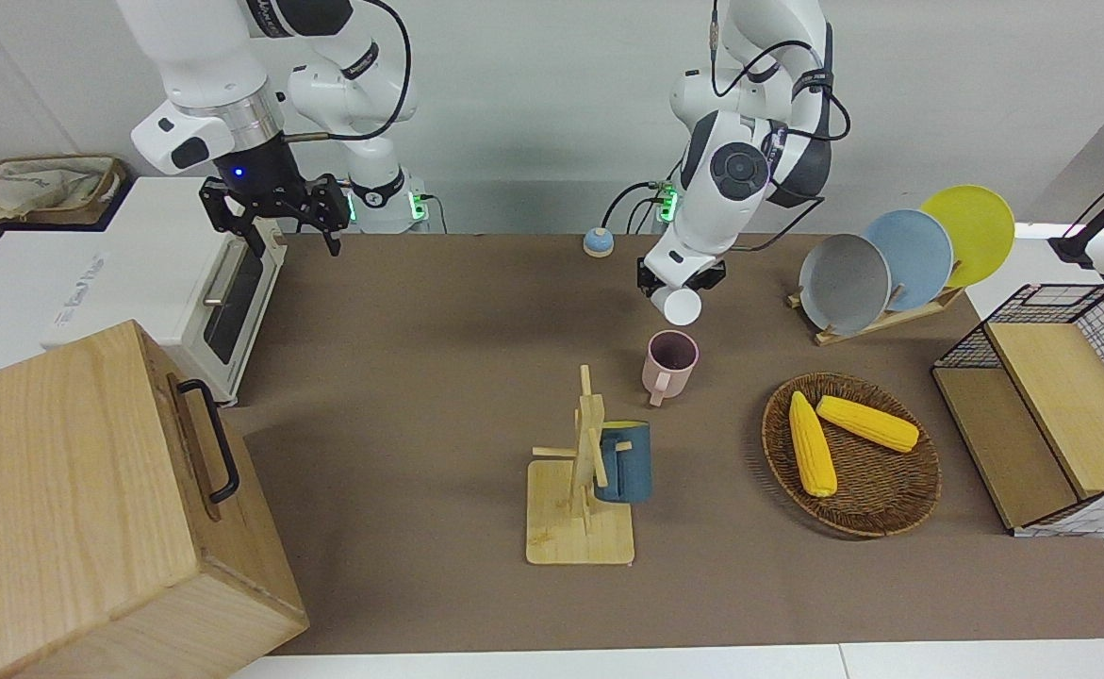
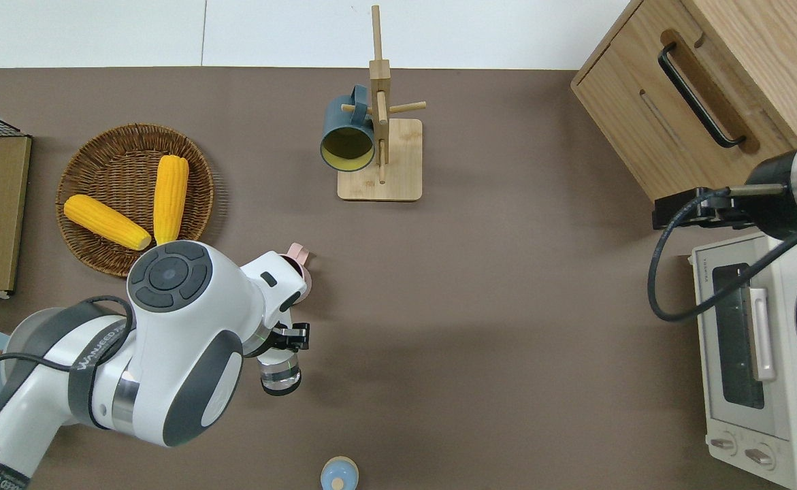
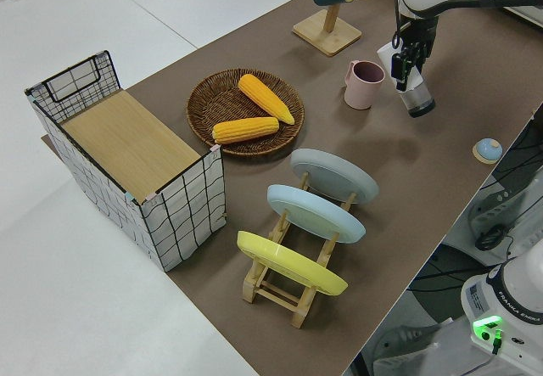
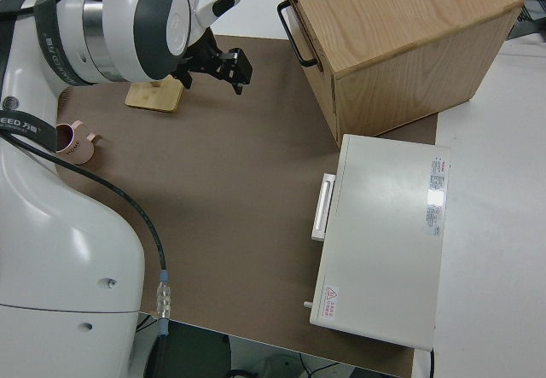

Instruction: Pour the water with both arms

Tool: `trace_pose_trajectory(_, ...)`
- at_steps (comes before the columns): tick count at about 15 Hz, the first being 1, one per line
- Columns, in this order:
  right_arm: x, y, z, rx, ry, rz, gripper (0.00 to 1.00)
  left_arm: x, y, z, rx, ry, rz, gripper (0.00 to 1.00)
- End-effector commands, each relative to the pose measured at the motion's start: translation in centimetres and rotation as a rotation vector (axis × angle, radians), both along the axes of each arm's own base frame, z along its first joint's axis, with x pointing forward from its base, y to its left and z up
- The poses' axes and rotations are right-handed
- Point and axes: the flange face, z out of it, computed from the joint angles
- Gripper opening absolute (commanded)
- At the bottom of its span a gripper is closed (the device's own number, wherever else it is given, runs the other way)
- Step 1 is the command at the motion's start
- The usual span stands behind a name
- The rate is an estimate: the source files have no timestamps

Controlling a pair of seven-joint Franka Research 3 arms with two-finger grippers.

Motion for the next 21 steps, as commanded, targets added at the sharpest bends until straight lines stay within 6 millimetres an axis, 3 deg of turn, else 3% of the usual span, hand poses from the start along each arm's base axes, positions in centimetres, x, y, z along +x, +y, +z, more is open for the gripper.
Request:
trace_pose_trajectory(1,-0.1,-0.4,0.1,0.01,0.007,0.018,0.992,1.2,0.0,0.1,0.0,0.032,0.005,0.0)
trace_pose_trajectory(6,-0.1,-0.4,0.1,0.01,0.007,0.018,0.992,1.6,0.5,2.7,0.008,0.078,0.01,0.0)
trace_pose_trajectory(9,-0.1,-0.4,0.1,0.01,0.007,0.018,0.992,2.1,0.5,1.1,0.016,0.105,0.011,0.0)
trace_pose_trajectory(12,-0.1,-0.4,0.1,0.01,0.007,0.018,0.992,2.2,0.4,2.1,0.011,0.101,0.007,0.0)
trace_pose_trajectory(21,-0.1,-0.4,0.1,0.01,0.007,0.018,0.992,2.5,0.4,0.7,0.015,0.136,0.004,0.0)
